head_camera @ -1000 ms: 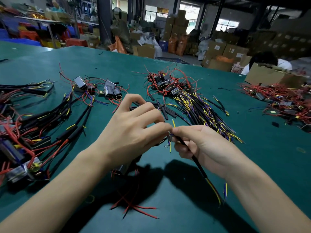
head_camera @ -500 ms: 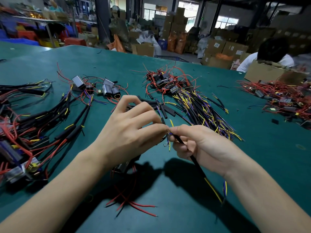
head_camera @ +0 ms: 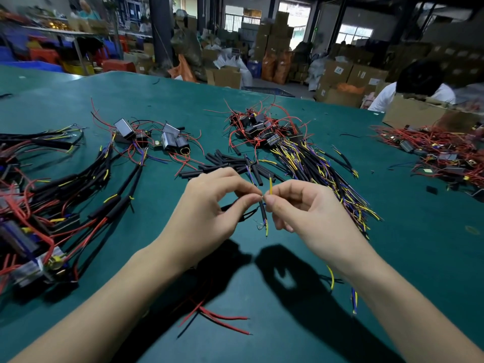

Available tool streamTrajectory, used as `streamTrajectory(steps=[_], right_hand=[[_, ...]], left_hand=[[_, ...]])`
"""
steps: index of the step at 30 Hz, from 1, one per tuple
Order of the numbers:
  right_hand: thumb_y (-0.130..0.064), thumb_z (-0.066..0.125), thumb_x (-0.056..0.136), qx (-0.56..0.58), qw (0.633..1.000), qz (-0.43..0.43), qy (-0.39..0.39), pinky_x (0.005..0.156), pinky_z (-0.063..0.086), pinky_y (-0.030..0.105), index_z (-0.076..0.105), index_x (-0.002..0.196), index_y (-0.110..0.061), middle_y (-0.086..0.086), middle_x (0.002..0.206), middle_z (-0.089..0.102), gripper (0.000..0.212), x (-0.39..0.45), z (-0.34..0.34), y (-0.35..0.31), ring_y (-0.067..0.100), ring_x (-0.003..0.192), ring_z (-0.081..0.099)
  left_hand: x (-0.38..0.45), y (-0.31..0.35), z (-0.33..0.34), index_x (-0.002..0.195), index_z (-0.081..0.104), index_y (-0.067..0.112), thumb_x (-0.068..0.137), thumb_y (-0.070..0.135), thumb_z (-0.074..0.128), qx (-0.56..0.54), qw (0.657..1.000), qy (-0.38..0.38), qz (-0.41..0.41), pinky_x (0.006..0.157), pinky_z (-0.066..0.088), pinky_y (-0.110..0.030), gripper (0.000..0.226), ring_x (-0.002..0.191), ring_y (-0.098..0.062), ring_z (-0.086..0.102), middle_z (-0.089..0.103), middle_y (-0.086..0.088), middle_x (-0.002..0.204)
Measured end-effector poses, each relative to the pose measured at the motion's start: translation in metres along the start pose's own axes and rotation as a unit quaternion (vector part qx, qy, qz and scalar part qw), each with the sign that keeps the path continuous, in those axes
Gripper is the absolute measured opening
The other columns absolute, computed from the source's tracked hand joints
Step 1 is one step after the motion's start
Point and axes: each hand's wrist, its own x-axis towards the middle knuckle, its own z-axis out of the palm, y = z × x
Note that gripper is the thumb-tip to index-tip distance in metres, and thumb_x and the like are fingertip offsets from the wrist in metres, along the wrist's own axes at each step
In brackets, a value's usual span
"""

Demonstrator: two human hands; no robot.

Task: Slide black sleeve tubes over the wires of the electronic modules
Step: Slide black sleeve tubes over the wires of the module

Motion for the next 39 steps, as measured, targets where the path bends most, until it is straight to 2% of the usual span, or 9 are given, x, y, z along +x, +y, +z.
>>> streamTrajectory(steps=[7,12,16,22,25,30,35,37,39], right_hand=[[-0.006,0.06,0.09,0.072,0.997,0.027,-0.019,0.048,0.035,0.013,0.065,0.09,0.004,-0.003,0.057,0.059,0.011,0.0,-0.003,0.004,0.005,0.047,0.045],[-0.006,0.059,0.089,0.116,0.991,0.045,-0.039,0.048,0.036,0.016,0.065,0.092,0.003,0.002,0.068,0.063,0.012,0.0,-0.003,0.004,0.009,0.053,0.049],[-0.009,0.061,0.089,0.125,0.99,0.06,-0.038,0.049,0.038,0.016,0.066,0.093,0.003,0.001,0.067,0.064,0.014,0.0,-0.001,0.006,0.01,0.053,0.052],[-0.007,0.063,0.088,0.085,0.996,0.013,-0.011,0.051,0.038,0.018,0.065,0.084,-0.006,0.002,0.07,0.066,0.005,-0.002,0.002,0.002,0.01,0.056,0.054],[-0.003,0.063,0.087,0.06,0.998,-0.016,0.006,0.051,0.039,0.013,0.062,0.076,-0.013,-0.003,0.065,0.065,0.015,-0.002,0.003,0.002,0.008,0.053,0.054],[-0.003,0.066,0.084,-0.063,0.99,-0.116,0.047,0.055,0.041,0.021,0.061,0.071,-0.014,-0.005,0.062,0.06,0.018,-0.003,0.004,0.004,0.008,0.056,0.05],[-0.005,0.063,0.084,-0.348,0.886,-0.289,0.105,0.061,0.041,0.023,0.059,0.077,-0.007,-0.001,0.073,0.057,0.008,-0.005,0.009,0.011,0.014,0.066,0.051],[-0.005,0.064,0.085,-0.31,0.906,-0.263,0.117,0.061,0.043,0.023,0.061,0.078,-0.008,-0.001,0.072,0.06,0.008,-0.005,0.011,0.012,0.014,0.065,0.053],[-0.008,0.067,0.086,-0.156,0.969,-0.161,0.107,0.059,0.046,0.021,0.064,0.079,-0.012,0.0,0.07,0.065,0.008,-0.003,0.012,0.009,0.011,0.062,0.058]], left_hand=[[-0.002,0.001,0.003,0.083,0.074,0.01,0.079,0.016,0.074,-0.035,0.998,0.052,-0.017,0.069,0.044,-0.015,0.007,0.071,0.007,0.058,0.069,0.009,0.078],[-0.004,0.0,0.003,0.085,0.073,0.006,0.084,0.012,0.067,0.007,0.998,0.038,0.039,0.064,0.048,-0.029,0.008,0.068,-0.012,0.059,0.068,0.0,0.076],[-0.006,0.0,0.005,0.084,0.069,0.005,0.086,0.009,0.064,0.041,0.996,0.049,0.06,0.063,0.045,-0.027,0.007,0.069,-0.01,0.053,0.064,-0.001,0.076],[-0.007,0.006,0.008,0.08,0.068,0.008,0.086,0.011,0.063,0.037,0.997,0.059,0.015,0.066,0.04,-0.015,0.008,0.069,-0.006,0.052,0.065,0.001,0.074],[-0.007,0.013,0.01,0.079,0.069,0.009,0.085,0.014,0.063,0.011,0.997,0.062,-0.038,0.068,0.036,-0.006,0.01,0.069,-0.002,0.055,0.066,0.005,0.074],[-0.005,0.023,0.011,0.073,0.069,0.013,0.086,0.01,0.067,-0.054,0.988,0.048,-0.133,0.06,0.035,-0.005,0.014,0.061,0.004,0.053,0.064,0.011,0.066],[-0.002,0.021,0.012,0.07,0.07,0.014,0.087,0.014,0.063,-0.13,0.962,0.021,-0.238,0.063,0.047,-0.019,0.018,0.057,0.0,0.053,0.063,0.01,0.059],[-0.001,0.02,0.011,0.069,0.069,0.016,0.088,0.015,0.063,-0.156,0.955,0.019,-0.253,0.064,0.046,-0.018,0.019,0.059,0.0,0.054,0.064,0.011,0.06],[0.001,0.019,0.01,0.07,0.067,0.018,0.089,0.014,0.063,-0.18,0.951,0.022,-0.251,0.063,0.044,-0.013,0.02,0.061,0.0,0.054,0.064,0.01,0.063]])
